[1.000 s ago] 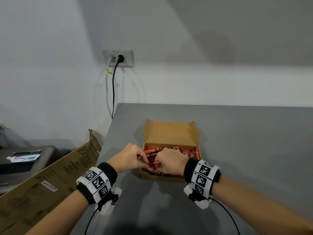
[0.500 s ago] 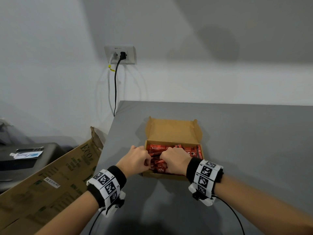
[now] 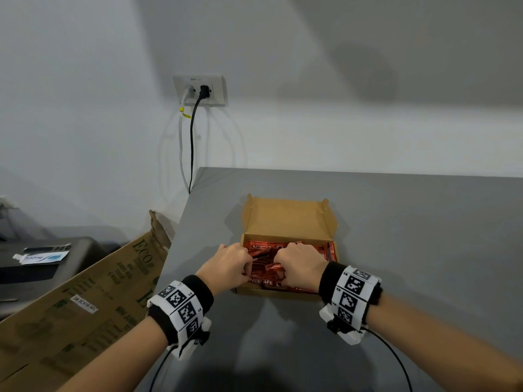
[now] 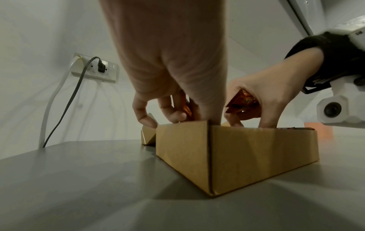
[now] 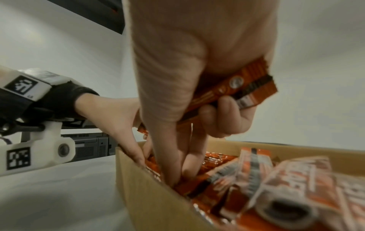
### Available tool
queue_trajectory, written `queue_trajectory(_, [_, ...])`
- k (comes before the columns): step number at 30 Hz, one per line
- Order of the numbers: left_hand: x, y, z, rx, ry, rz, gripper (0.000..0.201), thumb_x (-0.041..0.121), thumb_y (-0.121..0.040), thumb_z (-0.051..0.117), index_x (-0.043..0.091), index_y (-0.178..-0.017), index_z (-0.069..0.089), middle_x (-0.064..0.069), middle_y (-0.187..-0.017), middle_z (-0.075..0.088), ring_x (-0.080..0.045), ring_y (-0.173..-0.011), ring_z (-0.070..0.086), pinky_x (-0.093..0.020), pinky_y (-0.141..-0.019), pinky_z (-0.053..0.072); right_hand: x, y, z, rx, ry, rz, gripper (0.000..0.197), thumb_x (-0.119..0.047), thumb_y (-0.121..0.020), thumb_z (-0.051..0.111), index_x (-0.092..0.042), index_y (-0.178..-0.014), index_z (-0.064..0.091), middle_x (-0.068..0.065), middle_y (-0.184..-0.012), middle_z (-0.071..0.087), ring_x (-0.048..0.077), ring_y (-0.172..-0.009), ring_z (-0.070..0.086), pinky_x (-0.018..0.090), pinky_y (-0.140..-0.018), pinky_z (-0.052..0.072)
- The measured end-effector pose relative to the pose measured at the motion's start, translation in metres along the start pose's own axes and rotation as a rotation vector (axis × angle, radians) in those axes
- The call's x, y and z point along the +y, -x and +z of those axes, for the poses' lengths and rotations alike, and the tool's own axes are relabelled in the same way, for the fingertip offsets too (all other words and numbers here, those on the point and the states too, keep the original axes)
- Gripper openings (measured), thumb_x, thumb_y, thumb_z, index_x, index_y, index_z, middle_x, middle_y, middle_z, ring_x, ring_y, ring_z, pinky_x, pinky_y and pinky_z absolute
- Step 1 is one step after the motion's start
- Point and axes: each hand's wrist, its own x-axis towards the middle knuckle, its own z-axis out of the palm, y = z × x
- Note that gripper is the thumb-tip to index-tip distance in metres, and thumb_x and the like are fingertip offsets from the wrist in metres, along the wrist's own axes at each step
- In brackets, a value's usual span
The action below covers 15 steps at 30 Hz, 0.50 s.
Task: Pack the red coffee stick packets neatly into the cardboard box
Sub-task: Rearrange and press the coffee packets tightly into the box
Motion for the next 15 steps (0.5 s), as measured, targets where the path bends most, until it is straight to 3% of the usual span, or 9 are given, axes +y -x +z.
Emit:
queue_trajectory(7, [0.0014, -0.0033, -0.0021, -0.033, -0.040, 0.001, 0.007, 0.017, -0.086, 0.057, 0.014, -0.086, 0.064, 0.008, -0.090, 0.046, -0.015, -0.102, 0.048, -0.027, -0.081, 0.029, -0.0031, -0.0017, 0.0023, 0.002, 0.010, 0.018, 0.009, -0.011, -0.086, 0.052, -0.009, -0.093, 0.058, 0.011, -0.097, 0.062, 0.031, -0.090, 0.059, 0.035, -0.066, 0.043])
queue_trajectory(15, [0.0000, -0.0002, -0.0047, -0.001, 0.068, 0.027, 0.010, 0.021, -0.081, 0.064, 0.018, -0.081, 0.055, 0.001, -0.097, 0.052, -0.017, -0.093, 0.052, -0.027, -0.081, 0.041, -0.0007, -0.0025, 0.0008, -0.030, 0.000, 0.009, 0.005, -0.014, -0.084, 0.057, -0.011, -0.088, 0.055, 0.010, -0.095, 0.062, 0.030, -0.087, 0.059, 0.035, -0.066, 0.046])
